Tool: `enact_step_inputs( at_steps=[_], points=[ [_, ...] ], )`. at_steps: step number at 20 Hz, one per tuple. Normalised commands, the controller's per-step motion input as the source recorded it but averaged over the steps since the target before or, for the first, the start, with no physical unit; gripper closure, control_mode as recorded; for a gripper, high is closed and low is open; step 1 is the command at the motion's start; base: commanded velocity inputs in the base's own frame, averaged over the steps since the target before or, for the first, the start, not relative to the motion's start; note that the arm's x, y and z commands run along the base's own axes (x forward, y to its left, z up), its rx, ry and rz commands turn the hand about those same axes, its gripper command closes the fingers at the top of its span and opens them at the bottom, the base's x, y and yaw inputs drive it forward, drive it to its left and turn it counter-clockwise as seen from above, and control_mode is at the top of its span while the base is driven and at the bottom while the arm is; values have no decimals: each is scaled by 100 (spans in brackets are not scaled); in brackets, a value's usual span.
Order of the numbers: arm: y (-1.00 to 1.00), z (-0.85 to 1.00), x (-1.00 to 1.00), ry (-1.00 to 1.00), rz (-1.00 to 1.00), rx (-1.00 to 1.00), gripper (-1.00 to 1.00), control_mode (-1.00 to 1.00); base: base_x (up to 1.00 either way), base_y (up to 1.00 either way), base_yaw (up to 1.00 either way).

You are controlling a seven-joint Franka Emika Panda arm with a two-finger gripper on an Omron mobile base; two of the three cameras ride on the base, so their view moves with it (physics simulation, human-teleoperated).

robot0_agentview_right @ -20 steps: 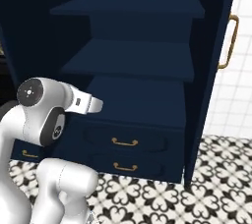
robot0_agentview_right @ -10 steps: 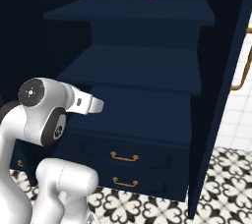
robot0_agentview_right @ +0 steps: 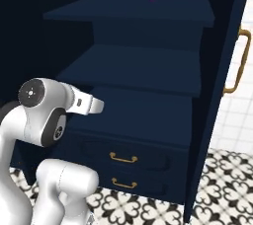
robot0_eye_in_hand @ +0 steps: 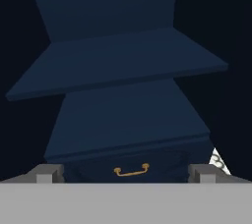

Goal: Pick the cereal and place it on the digital scale for weighing, and close the cabinet.

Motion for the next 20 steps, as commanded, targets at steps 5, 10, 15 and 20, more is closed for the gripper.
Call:
enact_step_inputs(
  at_steps=[5, 10, 15, 20],
  points=[
    [0, 0, 0, 0, 0, 0, -100, 100, 0, -38, 0],
    [0, 0, 0, 0, 0, 0, -100, 100, 1, -34, 0],
    [0, 0, 0, 0, 0, 0, -100, 100, 35, 0, 0],
    [0, 0, 0, 0, 0, 0, -100, 100, 39, 1, 0]
  ],
)
